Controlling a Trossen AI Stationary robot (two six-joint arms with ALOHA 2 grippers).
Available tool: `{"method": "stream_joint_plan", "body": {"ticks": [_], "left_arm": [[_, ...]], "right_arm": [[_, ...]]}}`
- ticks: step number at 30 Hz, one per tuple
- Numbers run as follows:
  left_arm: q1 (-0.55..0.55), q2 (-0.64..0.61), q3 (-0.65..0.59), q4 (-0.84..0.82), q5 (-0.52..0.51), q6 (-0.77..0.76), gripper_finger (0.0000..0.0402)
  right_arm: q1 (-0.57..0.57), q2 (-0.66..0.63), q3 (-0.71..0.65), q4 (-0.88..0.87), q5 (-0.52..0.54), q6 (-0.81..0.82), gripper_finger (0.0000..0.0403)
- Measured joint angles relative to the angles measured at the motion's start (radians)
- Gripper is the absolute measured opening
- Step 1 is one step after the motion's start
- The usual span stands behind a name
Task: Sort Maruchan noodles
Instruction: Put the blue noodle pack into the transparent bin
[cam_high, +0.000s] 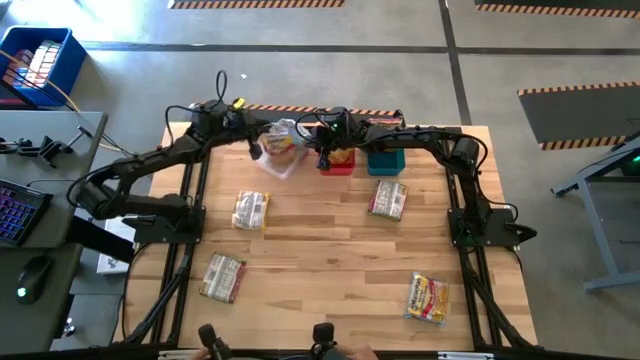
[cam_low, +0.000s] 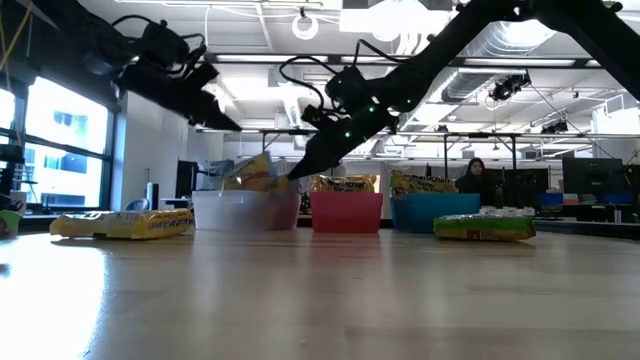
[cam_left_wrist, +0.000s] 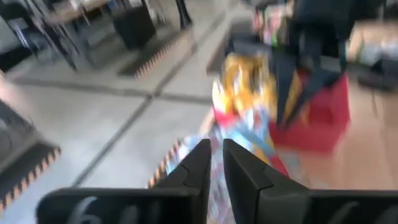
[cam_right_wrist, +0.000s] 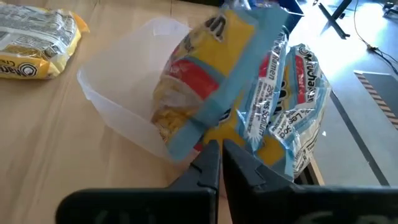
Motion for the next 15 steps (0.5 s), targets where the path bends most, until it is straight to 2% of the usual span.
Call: {"method": "stream_joint_plan", "body": {"ticks": [2,5,9,15], "left_arm": [[0.007,-0.011,-0.001,-0.090,-0.020,0.026,0.0020],[0.005,-0.014,-0.002,-0.173,-0.110,0.007,0.0003],[-0.024,-0.014,-0.002,-0.236,-0.237,-0.082,0.0002],[-0.066,-0.016,-0.002,-0.268,-0.475,-0.115,0.0001]], "right_arm": [[0.000,0.000,0.000,-0.003,0.000,0.000,0.0000],[0.000,0.000,0.000,-0.003,0.000,0.000,0.0000],[0.000,-0.001,0.000,-0.009,0.001,0.000,0.0000],[0.000,-0.031,0.000,-0.084,0.021,0.000,0.0000]]}}
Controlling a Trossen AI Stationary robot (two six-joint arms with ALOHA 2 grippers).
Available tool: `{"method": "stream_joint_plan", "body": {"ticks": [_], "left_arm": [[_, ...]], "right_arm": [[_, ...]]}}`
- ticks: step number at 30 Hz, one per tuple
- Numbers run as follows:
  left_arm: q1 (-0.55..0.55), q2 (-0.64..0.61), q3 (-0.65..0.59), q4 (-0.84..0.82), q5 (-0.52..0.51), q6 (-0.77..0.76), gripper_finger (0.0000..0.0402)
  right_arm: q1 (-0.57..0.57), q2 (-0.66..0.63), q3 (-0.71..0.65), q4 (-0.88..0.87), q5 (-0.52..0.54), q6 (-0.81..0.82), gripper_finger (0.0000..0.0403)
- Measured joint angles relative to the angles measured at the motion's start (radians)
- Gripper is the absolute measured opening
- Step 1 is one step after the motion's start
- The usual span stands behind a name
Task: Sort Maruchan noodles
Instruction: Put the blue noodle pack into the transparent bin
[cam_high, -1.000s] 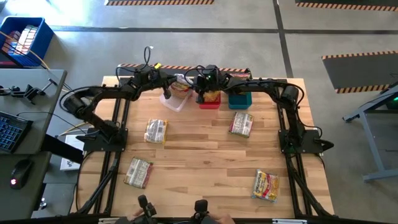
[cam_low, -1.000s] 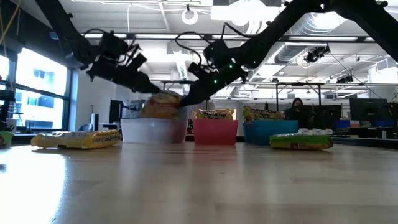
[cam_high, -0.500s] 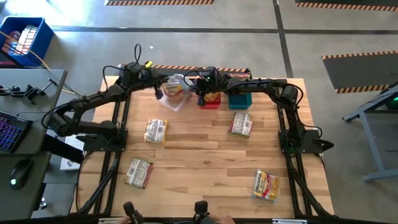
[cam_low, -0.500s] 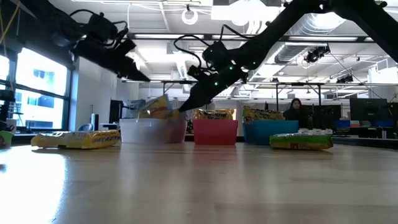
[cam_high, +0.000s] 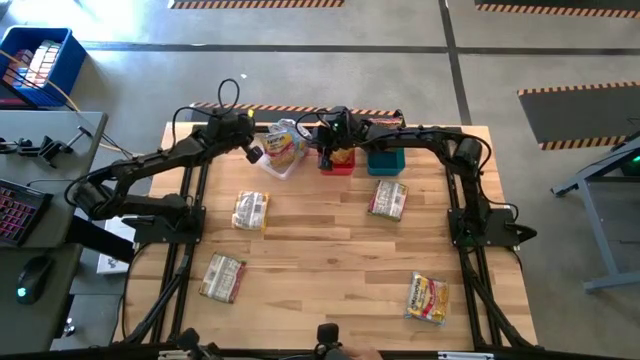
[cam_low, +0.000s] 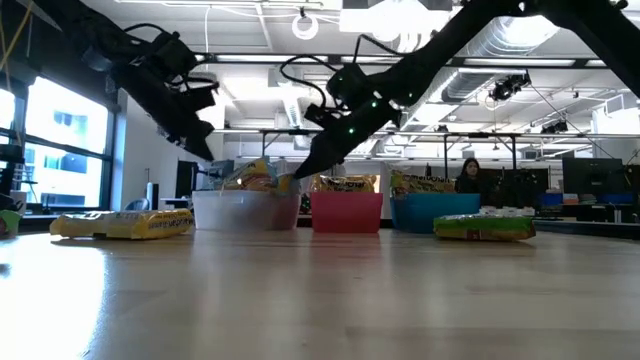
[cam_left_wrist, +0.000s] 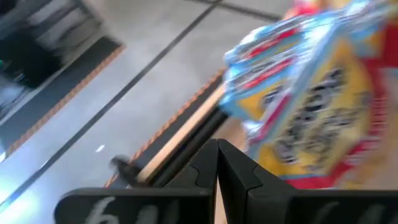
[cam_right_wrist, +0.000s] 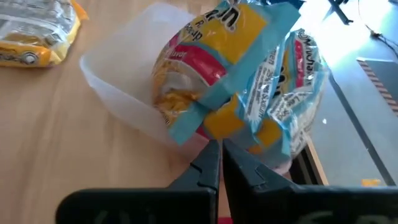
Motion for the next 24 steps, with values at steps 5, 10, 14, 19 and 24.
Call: {"method": "stream_joint_plan", "body": {"ticks": [5,10,14,19,24], "left_arm": [[0.028,0.000,0.000,-0.097,-0.043,-0.088,0.0000],[0.059,0.001,-0.001,-0.205,0.017,-0.132,0.0000],[0.070,0.001,-0.021,-0.188,0.017,-0.152,0.0000],[0.091,0.001,-0.114,-0.066,0.050,-0.141,0.0000],[0.104,0.001,-0.196,0.077,0.150,-0.134,0.0000]], "right_arm": [[0.002,-0.040,0.000,-0.107,-0.005,0.000,0.0000],[0.020,-0.040,0.000,-0.179,-0.029,0.002,0.0000],[0.043,-0.040,0.000,-0.150,-0.031,0.021,0.0000],[0.053,-0.040,0.001,-0.109,-0.028,0.046,0.0000],[0.045,-0.040,0.001,-0.056,-0.019,0.091,0.0000]]}}
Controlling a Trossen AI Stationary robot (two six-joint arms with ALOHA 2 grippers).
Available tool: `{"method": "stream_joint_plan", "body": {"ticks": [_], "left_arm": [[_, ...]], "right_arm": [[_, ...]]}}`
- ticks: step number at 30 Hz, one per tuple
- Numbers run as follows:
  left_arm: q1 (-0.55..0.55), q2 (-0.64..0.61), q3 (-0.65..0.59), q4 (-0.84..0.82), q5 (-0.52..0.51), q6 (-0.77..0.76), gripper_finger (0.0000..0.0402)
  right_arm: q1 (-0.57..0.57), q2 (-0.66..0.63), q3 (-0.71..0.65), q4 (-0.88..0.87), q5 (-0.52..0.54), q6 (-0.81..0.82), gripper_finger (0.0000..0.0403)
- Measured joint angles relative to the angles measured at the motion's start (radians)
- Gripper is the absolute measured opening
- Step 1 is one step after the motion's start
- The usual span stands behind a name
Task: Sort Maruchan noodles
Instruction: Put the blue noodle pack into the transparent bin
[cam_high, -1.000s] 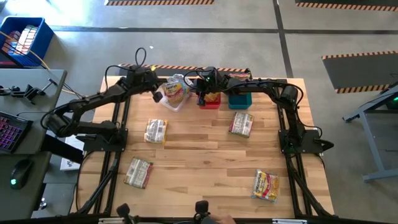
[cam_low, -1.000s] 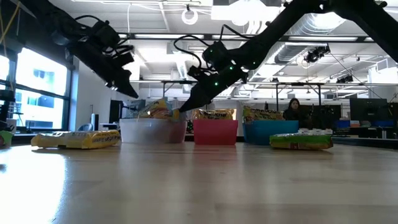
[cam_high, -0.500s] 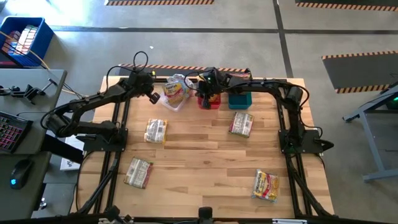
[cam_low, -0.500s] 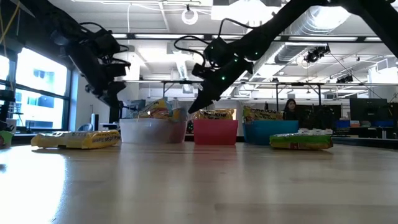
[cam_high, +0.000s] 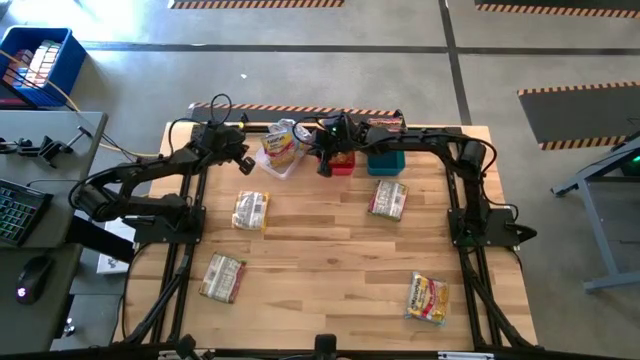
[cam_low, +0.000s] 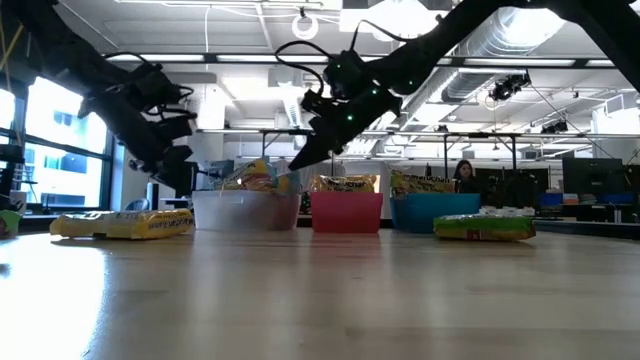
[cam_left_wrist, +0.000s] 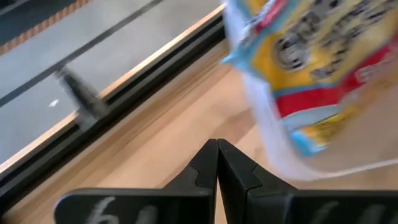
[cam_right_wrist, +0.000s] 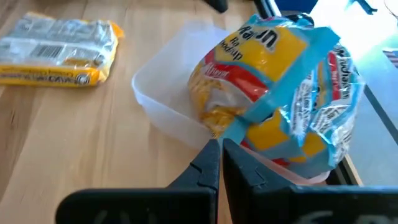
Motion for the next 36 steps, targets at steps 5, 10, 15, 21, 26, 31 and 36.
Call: {"method": "stream_joint_plan", "body": {"ticks": [5,10,15,21,26,31,36], "left_arm": [[-0.018,0.000,-0.029,0.059,0.077,-0.005,0.0000],[-0.049,0.000,-0.029,0.058,0.097,-0.010,0.0000],[-0.089,0.000,-0.029,0.066,0.129,-0.038,0.0000],[-0.154,0.000,-0.029,0.065,0.173,-0.109,0.0000],[-0.206,0.000,-0.029,0.067,0.179,-0.122,0.0000],[-0.230,0.000,-0.029,0.116,0.178,-0.141,0.0000],[-0.240,0.000,-0.029,0.136,0.178,-0.143,0.0000]], "right_arm": [[-0.002,0.001,0.017,-0.015,0.023,0.058,0.0000],[0.001,0.001,0.058,-0.074,0.062,0.072,0.0000],[0.001,0.000,0.076,-0.136,0.068,0.077,0.0000],[-0.005,0.001,0.076,-0.204,0.060,0.061,0.0000],[-0.013,0.001,0.076,-0.183,0.061,0.071,0.0000],[-0.013,0.001,0.076,-0.165,0.140,0.123,0.0000],[-0.013,0.001,0.076,-0.151,0.192,0.198,0.0000]]}}
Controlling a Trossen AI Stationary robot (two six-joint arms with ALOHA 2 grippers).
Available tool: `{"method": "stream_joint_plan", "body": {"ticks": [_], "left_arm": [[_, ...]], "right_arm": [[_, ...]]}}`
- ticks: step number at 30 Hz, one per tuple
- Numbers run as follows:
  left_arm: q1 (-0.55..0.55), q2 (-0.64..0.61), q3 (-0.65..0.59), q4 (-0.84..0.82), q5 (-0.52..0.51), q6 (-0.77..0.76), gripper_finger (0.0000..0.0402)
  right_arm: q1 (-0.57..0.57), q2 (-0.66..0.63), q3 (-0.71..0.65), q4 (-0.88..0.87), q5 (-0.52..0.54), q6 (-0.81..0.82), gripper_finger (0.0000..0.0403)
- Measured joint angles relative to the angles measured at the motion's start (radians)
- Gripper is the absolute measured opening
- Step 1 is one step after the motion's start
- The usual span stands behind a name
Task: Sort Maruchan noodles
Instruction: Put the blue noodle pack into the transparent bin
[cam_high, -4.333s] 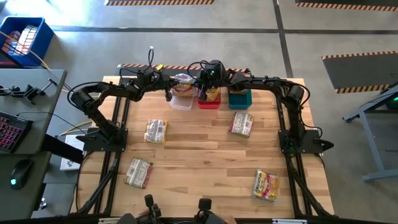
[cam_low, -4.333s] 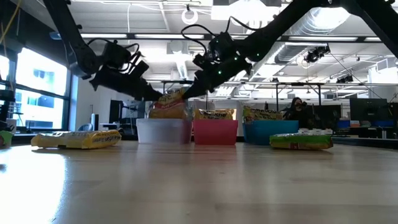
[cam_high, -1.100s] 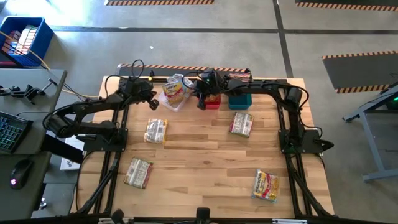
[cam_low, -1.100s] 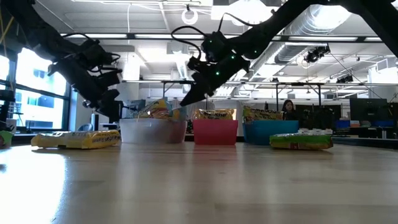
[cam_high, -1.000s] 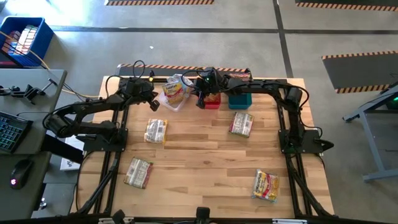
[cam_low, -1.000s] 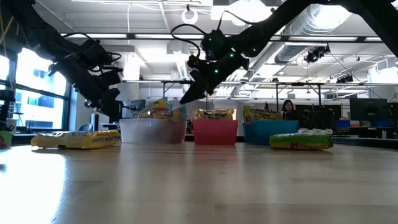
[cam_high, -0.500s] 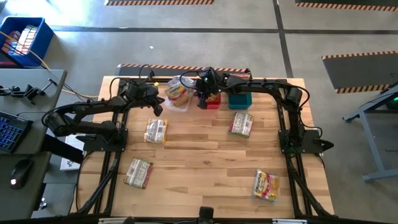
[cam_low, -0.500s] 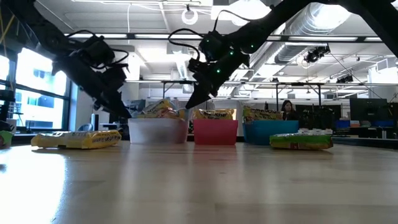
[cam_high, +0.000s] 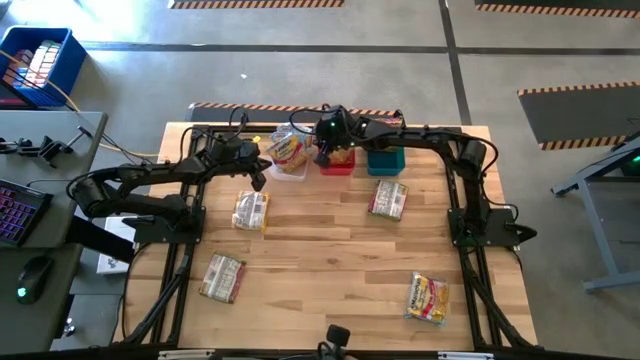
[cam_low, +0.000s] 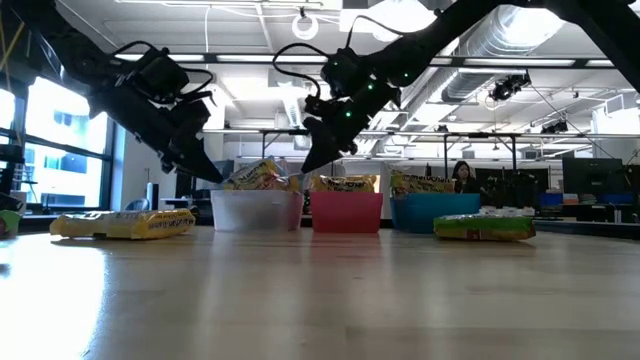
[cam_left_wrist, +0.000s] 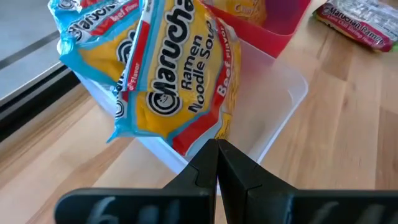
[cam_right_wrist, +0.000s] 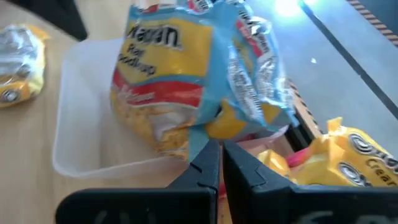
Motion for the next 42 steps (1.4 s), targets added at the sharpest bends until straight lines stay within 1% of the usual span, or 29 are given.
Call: {"method": "stream_joint_plan", "body": {"ticks": [5,8,10,12,16,18,21,23,25,27,30,33,36,42], "left_arm": [[0.000,0.000,0.000,0.001,-0.004,-0.004,0.0000],[0.000,0.000,0.001,0.004,-0.010,0.025,0.0000],[0.000,-0.002,0.020,-0.038,-0.011,0.059,0.0000],[0.000,-0.015,0.052,-0.113,-0.011,0.080,0.0000],[-0.016,-0.054,0.078,-0.204,-0.026,0.084,0.0000],[-0.030,-0.081,0.078,-0.254,-0.070,0.084,0.0000],[-0.049,-0.106,0.076,-0.349,-0.192,0.059,0.0000],[-0.059,-0.115,0.058,-0.372,-0.274,0.026,0.0000],[-0.063,-0.114,0.019,-0.347,-0.305,-0.005,0.0000],[-0.064,-0.096,-0.030,-0.285,-0.295,-0.023,0.0000],[-0.064,-0.057,-0.107,-0.137,-0.249,-0.033,0.0000],[-0.065,-0.025,-0.161,0.021,-0.238,-0.051,0.0000],[-0.067,0.003,-0.185,0.139,-0.233,-0.059,0.0000],[-0.090,0.047,-0.181,0.218,-0.227,-0.064,0.0000]], "right_arm": [[0.006,0.014,0.000,0.024,0.009,0.025,0.0000],[0.020,0.046,0.010,-0.001,0.019,0.027,0.0000],[0.032,0.075,0.041,-0.054,0.052,0.027,0.0000],[0.046,0.101,0.091,-0.092,0.079,0.024,0.0000],[0.057,0.153,0.205,-0.178,0.115,0.021,0.0000],[0.056,0.186,0.250,-0.224,0.117,0.022,0.0000],[0.055,0.224,0.307,-0.267,0.113,0.019,0.0000],[0.057,0.243,0.327,-0.278,0.109,0.002,0.0000],[0.061,0.248,0.332,-0.288,0.109,-0.004,0.0000],[0.065,0.248,0.332,-0.281,0.103,-0.007,0.0000],[0.066,0.245,0.332,-0.281,0.094,-0.014,0.0000],[0.066,0.243,0.332,-0.286,0.073,-0.017,0.0000],[0.067,0.242,0.332,-0.288,0.040,-0.015,0.0000],[0.081,0.235,0.332,-0.305,-0.016,-0.035,0.0002]]}}
